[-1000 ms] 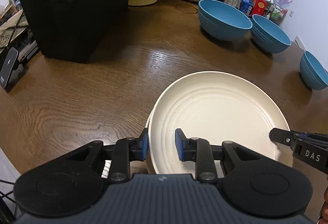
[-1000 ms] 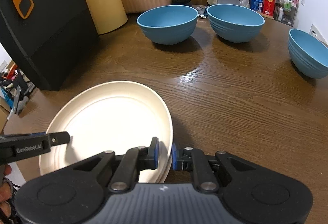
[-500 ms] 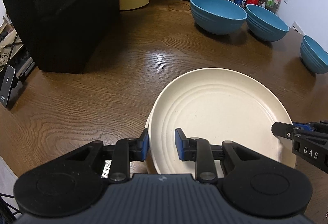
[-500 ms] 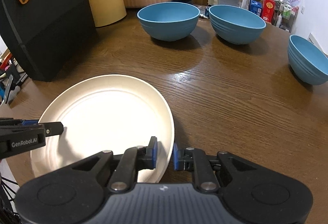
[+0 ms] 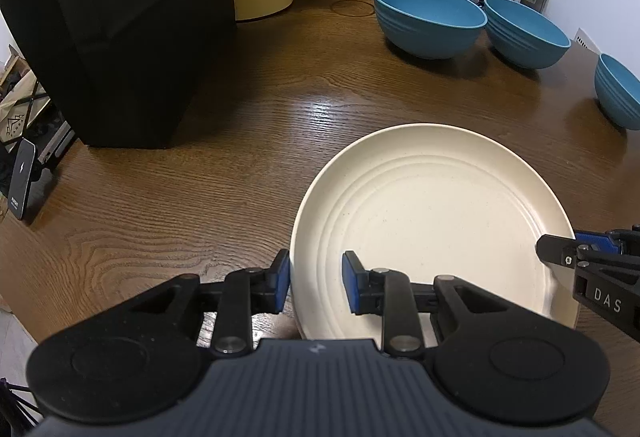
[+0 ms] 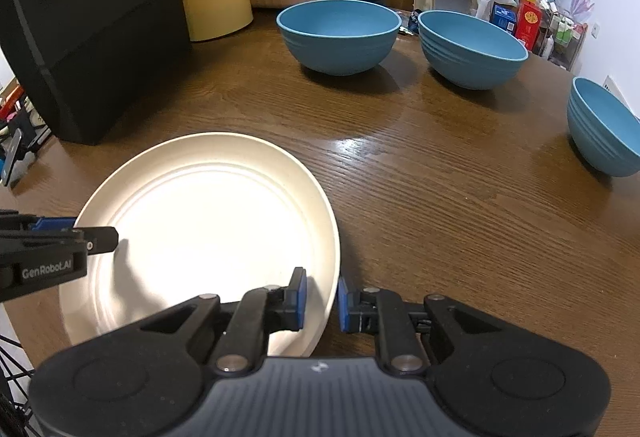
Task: Organize plates and bowls
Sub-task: 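Lower the left tool's plate onto another cream plate while the right tool lowers its plate onto a stack, then open both tools to release the cream plates onto the stacks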
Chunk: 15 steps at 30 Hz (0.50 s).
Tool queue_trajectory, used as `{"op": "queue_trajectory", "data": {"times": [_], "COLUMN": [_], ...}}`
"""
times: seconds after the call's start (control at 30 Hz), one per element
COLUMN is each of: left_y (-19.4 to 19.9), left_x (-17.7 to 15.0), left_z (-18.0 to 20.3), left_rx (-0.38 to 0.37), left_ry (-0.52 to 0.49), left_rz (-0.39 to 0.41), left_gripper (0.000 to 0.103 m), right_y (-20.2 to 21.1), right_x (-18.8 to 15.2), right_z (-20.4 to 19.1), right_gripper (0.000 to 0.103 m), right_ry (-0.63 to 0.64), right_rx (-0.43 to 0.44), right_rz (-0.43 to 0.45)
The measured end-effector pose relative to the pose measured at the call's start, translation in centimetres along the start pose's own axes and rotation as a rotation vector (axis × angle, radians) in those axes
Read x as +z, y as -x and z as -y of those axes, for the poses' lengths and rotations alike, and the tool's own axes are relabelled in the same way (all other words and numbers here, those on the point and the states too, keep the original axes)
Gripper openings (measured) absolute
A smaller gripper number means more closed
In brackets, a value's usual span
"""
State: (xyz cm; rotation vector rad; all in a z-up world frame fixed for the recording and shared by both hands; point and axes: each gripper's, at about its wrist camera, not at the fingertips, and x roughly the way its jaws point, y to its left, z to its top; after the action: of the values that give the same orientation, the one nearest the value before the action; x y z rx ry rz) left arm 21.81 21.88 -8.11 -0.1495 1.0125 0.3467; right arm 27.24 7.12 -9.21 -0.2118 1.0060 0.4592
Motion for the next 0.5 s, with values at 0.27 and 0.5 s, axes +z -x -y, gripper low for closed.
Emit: {"op": "queue_trajectory", "data": {"times": [0.27,0.5], "left_y": [-0.2,0.5], "left_x": [-0.1,0.0], "left_z": [0.0,-0.2], "left_rx": [0.001,0.000], "left_ry": [0.006,0.024], "left_rz": [-0.012,0.018], "left_gripper": [0.029,0.064], "right_y": [0.2,0.7], "right_x": [0.1,0.2], "right_z": [-0.1,0.8], "right_gripper": [0.017,0.066], "right_ry": [-0.003,-0.052], "right_rx": [-0.021,-0.020], "right_rz": [-0.005,0.007]}}
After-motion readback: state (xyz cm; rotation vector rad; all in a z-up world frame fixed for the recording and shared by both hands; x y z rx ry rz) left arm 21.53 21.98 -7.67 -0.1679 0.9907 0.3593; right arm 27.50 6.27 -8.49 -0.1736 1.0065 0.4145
